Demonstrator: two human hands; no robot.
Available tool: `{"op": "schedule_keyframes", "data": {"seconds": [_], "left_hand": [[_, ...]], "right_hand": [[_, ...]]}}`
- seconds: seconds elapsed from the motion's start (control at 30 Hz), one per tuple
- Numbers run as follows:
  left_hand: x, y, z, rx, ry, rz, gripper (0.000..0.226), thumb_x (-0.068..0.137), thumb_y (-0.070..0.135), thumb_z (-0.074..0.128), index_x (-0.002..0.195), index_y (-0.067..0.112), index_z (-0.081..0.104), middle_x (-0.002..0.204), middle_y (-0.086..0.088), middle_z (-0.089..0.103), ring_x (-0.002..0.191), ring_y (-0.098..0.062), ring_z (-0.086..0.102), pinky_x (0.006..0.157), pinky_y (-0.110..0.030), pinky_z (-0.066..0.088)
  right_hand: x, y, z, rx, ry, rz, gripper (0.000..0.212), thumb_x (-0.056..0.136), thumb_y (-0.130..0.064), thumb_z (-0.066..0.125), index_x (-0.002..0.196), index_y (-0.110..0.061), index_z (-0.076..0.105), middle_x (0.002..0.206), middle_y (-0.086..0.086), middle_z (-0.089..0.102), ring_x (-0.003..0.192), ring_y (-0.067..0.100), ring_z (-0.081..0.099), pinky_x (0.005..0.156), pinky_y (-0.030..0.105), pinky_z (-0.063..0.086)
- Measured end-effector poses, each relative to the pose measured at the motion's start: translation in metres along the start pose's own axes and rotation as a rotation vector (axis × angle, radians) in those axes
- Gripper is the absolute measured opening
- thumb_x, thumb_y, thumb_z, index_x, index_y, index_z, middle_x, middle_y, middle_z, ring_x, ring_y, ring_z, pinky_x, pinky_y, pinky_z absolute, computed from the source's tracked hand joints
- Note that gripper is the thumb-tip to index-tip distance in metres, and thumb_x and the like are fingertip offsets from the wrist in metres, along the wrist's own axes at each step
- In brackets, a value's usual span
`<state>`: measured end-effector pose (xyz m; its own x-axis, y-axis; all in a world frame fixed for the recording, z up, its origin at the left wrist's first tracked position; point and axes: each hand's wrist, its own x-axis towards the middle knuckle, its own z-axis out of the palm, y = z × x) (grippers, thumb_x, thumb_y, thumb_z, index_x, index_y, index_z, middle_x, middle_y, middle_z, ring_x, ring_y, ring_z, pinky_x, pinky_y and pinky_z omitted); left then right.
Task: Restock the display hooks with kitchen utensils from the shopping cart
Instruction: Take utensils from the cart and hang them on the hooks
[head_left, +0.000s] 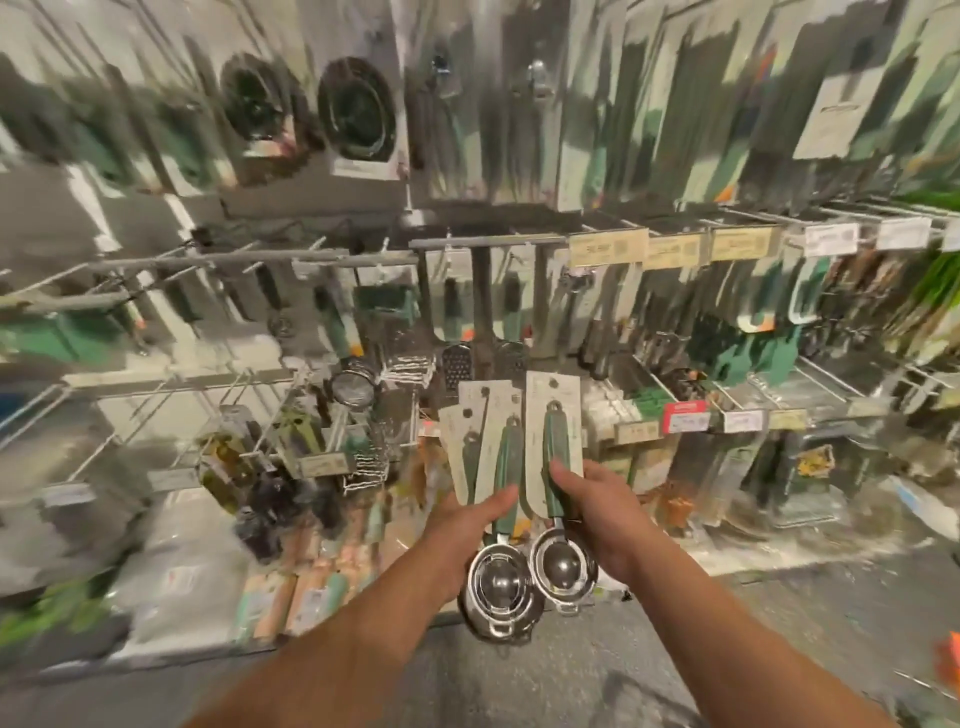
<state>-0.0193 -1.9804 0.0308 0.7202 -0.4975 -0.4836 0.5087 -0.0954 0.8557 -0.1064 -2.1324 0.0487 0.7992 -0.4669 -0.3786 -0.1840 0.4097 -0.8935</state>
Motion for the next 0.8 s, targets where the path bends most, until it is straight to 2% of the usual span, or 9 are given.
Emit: {"op": "schedule_keyframes", "data": {"seconds": [0.07, 0.1, 0.17, 0.2, 0.3, 0.37, 0.5, 0.63, 0.8], "left_hand": [[-0.010, 0.006, -0.035, -0.029, 0.034, 0.022, 0.075, 0.065, 0.039, 0.096, 0.127, 0.018, 0.060, 0.119, -0.002, 0.071, 0.113, -0.026, 0.067, 0.107, -0.052, 0.051], [-0.012, 0.006, -0.058, -0.033, 0.058, 0.018, 0.075, 0.061, 0.042, 0.099, 0.122, 0.019, 0.063, 0.113, -0.002, 0.074, 0.109, -0.026, 0.070, 0.105, -0.052, 0.053], [-0.014, 0.009, -0.091, -0.055, 0.124, 0.006, 0.104, 0.040, 0.055, 0.104, 0.129, 0.019, 0.062, 0.120, -0.006, 0.075, 0.112, -0.029, 0.071, 0.102, -0.055, 0.055], [-0.015, 0.012, -0.107, -0.065, 0.145, 0.029, 0.107, 0.040, 0.056, 0.104, 0.130, 0.018, 0.060, 0.121, -0.006, 0.074, 0.114, -0.030, 0.069, 0.102, -0.055, 0.054], [-0.026, 0.024, -0.142, -0.091, 0.180, 0.083, 0.050, 0.076, 0.029, 0.091, 0.116, 0.020, 0.064, 0.108, -0.002, 0.074, 0.104, -0.024, 0.068, 0.096, -0.047, 0.056], [-0.031, 0.033, -0.159, -0.112, 0.180, 0.114, 0.035, 0.082, 0.024, 0.084, 0.113, 0.021, 0.070, 0.105, -0.003, 0.080, 0.094, -0.021, 0.074, 0.080, -0.037, 0.058], [-0.023, 0.047, -0.191, -0.165, 0.239, 0.179, 0.049, 0.079, 0.027, 0.087, 0.124, 0.023, 0.068, 0.112, -0.001, 0.079, 0.098, -0.021, 0.076, 0.065, -0.031, 0.060], [-0.012, 0.067, -0.212, -0.182, 0.276, 0.219, 0.050, 0.081, 0.024, 0.087, 0.127, 0.019, 0.068, 0.112, -0.003, 0.079, 0.105, -0.028, 0.075, 0.093, -0.049, 0.060], [0.003, 0.088, -0.239, -0.267, 0.387, 0.224, 0.071, 0.067, 0.031, 0.096, 0.130, 0.019, 0.065, 0.119, -0.006, 0.076, 0.110, -0.032, 0.071, 0.088, -0.050, 0.062]], "right_hand": [[0.002, 0.007, 0.034, 0.003, -0.049, 0.014, 0.027, 0.102, -0.019, 0.064, 0.123, -0.002, 0.064, 0.108, 0.020, 0.077, 0.096, 0.040, 0.075, 0.083, 0.050, 0.062], [0.004, 0.011, 0.053, 0.009, -0.078, 0.017, 0.028, 0.101, -0.018, 0.064, 0.123, -0.001, 0.063, 0.108, 0.021, 0.077, 0.097, 0.040, 0.075, 0.083, 0.049, 0.061], [0.007, 0.018, 0.085, 0.013, -0.117, 0.013, 0.031, 0.100, -0.018, 0.066, 0.126, -0.001, 0.061, 0.110, 0.021, 0.076, 0.100, 0.040, 0.075, 0.090, 0.055, 0.060], [0.009, 0.021, 0.098, -0.003, -0.128, 0.008, 0.032, 0.100, -0.018, 0.067, 0.126, -0.002, 0.061, 0.110, 0.020, 0.076, 0.101, 0.039, 0.075, 0.093, 0.057, 0.058], [0.014, 0.024, 0.134, -0.076, -0.168, -0.007, 0.026, 0.101, -0.020, 0.064, 0.122, -0.005, 0.065, 0.107, 0.015, 0.078, 0.100, 0.035, 0.075, 0.093, 0.051, 0.060], [0.017, 0.021, 0.156, -0.102, -0.188, -0.006, 0.025, 0.101, -0.020, 0.065, 0.121, -0.005, 0.067, 0.106, 0.014, 0.078, 0.101, 0.034, 0.075, 0.088, 0.046, 0.061], [0.030, 0.012, 0.195, -0.116, -0.228, -0.010, 0.021, 0.101, -0.018, 0.065, 0.118, -0.006, 0.068, 0.104, 0.013, 0.079, 0.092, 0.029, 0.077, 0.076, 0.038, 0.061], [0.048, 0.003, 0.228, -0.135, -0.273, -0.007, 0.022, 0.100, -0.017, 0.066, 0.119, -0.005, 0.068, 0.104, 0.015, 0.079, 0.095, 0.032, 0.077, 0.084, 0.044, 0.062], [0.076, -0.008, 0.259, -0.219, -0.327, -0.003, 0.023, 0.101, -0.021, 0.065, 0.120, -0.009, 0.070, 0.105, 0.011, 0.079, 0.096, 0.029, 0.077, 0.081, 0.041, 0.061]]}}
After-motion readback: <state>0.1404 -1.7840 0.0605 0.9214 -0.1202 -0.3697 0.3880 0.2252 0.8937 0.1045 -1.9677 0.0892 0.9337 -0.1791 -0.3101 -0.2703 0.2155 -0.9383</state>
